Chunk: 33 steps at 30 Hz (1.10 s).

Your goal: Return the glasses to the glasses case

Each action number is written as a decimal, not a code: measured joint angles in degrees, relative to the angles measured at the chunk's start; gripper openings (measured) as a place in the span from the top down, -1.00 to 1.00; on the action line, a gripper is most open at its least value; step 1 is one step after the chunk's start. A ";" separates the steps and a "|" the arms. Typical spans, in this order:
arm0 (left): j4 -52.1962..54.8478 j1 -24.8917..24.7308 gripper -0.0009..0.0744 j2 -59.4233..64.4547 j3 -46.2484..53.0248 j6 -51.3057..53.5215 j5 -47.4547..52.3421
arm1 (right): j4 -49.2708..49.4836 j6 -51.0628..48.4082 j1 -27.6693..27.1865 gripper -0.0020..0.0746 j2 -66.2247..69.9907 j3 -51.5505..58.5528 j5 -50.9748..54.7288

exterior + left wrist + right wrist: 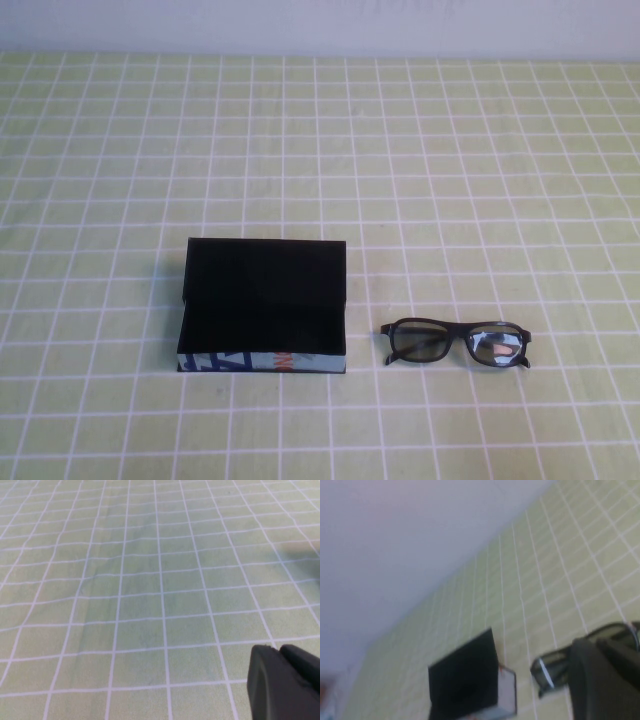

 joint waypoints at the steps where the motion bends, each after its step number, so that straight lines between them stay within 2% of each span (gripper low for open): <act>1: 0.00 0.00 0.98 0.00 0.00 0.00 0.00 | -1.89 0.00 0.00 0.98 2.36 -2.63 3.52; 6: 0.00 0.00 0.98 0.00 0.00 0.00 0.00 | -11.23 -3.17 0.00 0.98 15.70 -15.71 22.35; 9: 0.00 0.00 0.98 0.00 0.00 0.00 0.00 | -13.38 -6.18 0.00 0.98 23.49 -21.34 29.78; 17: 0.00 0.00 0.98 0.00 0.00 0.00 0.00 | -14.96 -16.03 0.00 0.98 38.34 -27.84 38.69; 23: 0.00 0.00 0.98 0.00 0.00 0.00 0.00 | -16.08 -24.00 1.17 0.98 46.79 -30.26 40.27; 26: 0.00 0.00 0.98 0.00 0.00 0.00 0.00 | -18.21 -26.19 6.05 0.98 51.42 -33.48 40.13; 33: 0.00 0.00 0.98 0.00 0.00 0.00 0.00 | -28.78 -27.16 24.10 0.98 67.34 -44.82 37.86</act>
